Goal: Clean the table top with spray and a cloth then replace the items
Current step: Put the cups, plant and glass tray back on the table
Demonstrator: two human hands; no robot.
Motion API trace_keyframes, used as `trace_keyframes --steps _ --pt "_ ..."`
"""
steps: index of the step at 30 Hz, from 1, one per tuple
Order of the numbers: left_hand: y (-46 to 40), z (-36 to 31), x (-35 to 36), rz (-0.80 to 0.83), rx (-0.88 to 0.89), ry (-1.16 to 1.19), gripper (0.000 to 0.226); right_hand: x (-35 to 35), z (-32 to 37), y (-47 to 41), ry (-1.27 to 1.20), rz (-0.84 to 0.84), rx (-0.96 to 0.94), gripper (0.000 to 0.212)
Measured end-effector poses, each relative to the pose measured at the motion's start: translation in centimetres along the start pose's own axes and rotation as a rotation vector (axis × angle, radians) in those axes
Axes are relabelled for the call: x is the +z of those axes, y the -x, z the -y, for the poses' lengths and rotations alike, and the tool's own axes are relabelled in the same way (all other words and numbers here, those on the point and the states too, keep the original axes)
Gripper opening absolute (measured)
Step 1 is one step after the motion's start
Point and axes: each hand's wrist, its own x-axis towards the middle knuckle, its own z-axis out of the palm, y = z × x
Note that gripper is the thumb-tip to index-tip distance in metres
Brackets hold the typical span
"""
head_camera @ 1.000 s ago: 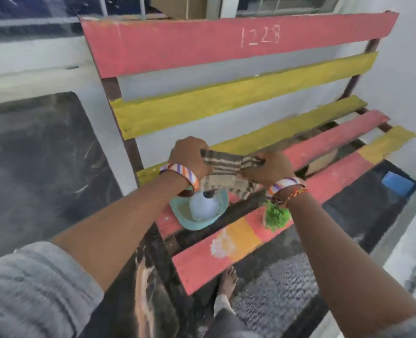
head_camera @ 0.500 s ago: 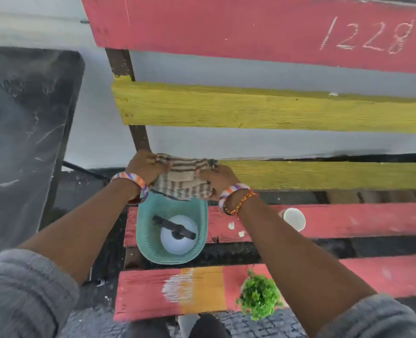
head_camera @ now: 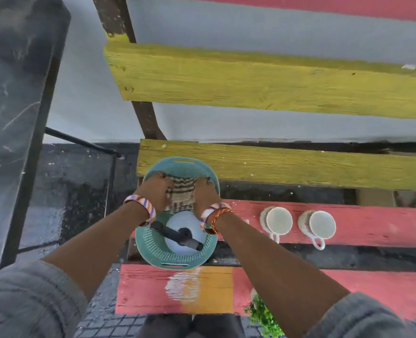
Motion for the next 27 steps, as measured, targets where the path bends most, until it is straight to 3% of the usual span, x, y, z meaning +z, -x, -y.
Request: trace_keyframes --steps 2,5,8,11,14,16,18,20,22,25,27 --pt "-0.8 -0.4 -0.7 0.120 0.016 -0.115 0.041 -0.5 0.2 0.0 0.113 0.116 -0.024 0.037" --pt "-1.9 -2.5 -3.8 0.190 0.071 -0.267 0.036 -2.4 0.1 0.6 -0.009 0.123 -0.062 0.037" --pt "-1.9 -7.4 -7.8 0.055 0.204 -0.267 0.028 -5.6 -1.6 2.9 -0.236 -0.122 -0.101 0.039" --pt "-0.9 -13.8 -9.7 -0.028 0.305 -0.246 0.045 -8.6 -6.0 6.1 -0.416 -0.466 0.043 0.027" --pt "-0.3 -19.6 -7.7 -0.027 0.414 -0.171 0.043 -9.8 -12.6 8.9 -0.438 -0.605 0.249 0.015" --pt "-0.7 -22.6 -4.6 0.037 0.433 -0.208 0.038 -9.5 -17.1 10.3 -0.387 -0.661 0.373 0.021" --pt "-1.2 -24.5 -1.3 0.124 0.388 -0.258 0.050 -8.6 -20.7 10.9 -0.249 -0.622 0.484 0.036" --pt "-1.2 -25.9 1.9 0.162 0.298 -0.230 0.072 -7.3 -23.4 11.2 -0.117 -0.460 0.543 0.077" --pt "-1.4 -26.6 5.1 0.159 0.210 -0.207 0.090 -6.2 -25.2 11.1 -0.072 -0.366 0.534 0.099" --pt "-2.1 -27.0 8.3 0.157 0.076 -0.201 0.094 -5.1 -26.3 9.9 -0.075 -0.290 0.438 0.105" --pt "-2.4 -27.1 9.2 0.172 -0.015 -0.159 0.085 -4.8 -26.6 9.1 -0.099 -0.240 0.378 0.099"
